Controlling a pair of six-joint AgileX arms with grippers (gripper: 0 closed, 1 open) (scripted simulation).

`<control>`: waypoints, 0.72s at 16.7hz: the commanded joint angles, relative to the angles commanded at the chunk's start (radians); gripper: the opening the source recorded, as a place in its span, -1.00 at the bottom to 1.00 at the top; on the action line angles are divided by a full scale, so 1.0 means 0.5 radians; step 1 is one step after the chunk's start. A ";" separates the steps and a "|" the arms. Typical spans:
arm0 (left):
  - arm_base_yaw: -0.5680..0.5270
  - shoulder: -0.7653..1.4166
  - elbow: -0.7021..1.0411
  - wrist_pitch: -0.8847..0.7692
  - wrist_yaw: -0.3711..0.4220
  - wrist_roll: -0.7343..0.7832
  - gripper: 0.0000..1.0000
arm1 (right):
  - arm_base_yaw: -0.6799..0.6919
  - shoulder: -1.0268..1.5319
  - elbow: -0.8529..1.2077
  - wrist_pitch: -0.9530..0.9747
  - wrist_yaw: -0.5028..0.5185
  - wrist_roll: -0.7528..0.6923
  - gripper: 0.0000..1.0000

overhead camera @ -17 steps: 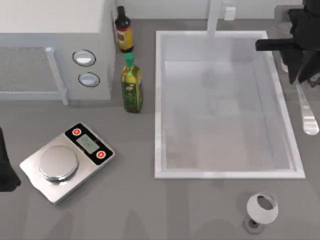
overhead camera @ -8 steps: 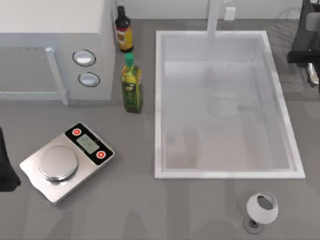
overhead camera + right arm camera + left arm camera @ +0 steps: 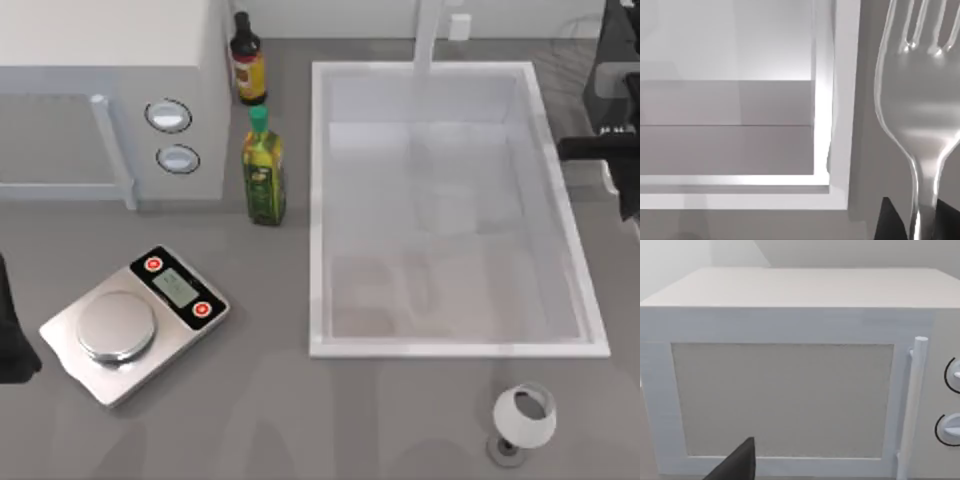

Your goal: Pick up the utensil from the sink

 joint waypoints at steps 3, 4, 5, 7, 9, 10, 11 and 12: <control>0.000 0.000 0.000 0.000 0.000 0.000 1.00 | -0.001 0.036 -0.261 0.326 0.000 0.002 -1.00; 0.000 0.000 0.000 0.000 0.000 0.000 1.00 | -0.001 0.047 -0.334 0.403 0.000 0.003 -1.00; 0.000 0.000 0.000 0.000 0.000 0.000 1.00 | -0.002 0.057 -0.389 0.459 0.000 0.003 -1.00; 0.000 0.000 0.000 0.000 0.000 0.000 1.00 | -0.001 0.068 -0.435 0.507 0.000 0.004 -1.00; 0.000 0.000 0.000 0.000 0.000 0.000 1.00 | -0.001 0.068 -0.435 0.507 0.000 0.004 -1.00; 0.000 0.000 0.000 0.000 0.000 0.000 1.00 | -0.001 0.068 -0.435 0.507 0.000 0.004 -1.00; 0.000 0.000 0.000 0.000 0.000 0.000 1.00 | -0.001 0.068 -0.435 0.507 0.000 0.004 -0.85; 0.000 0.000 0.000 0.000 0.000 0.000 1.00 | -0.001 0.068 -0.435 0.507 0.000 0.004 -0.70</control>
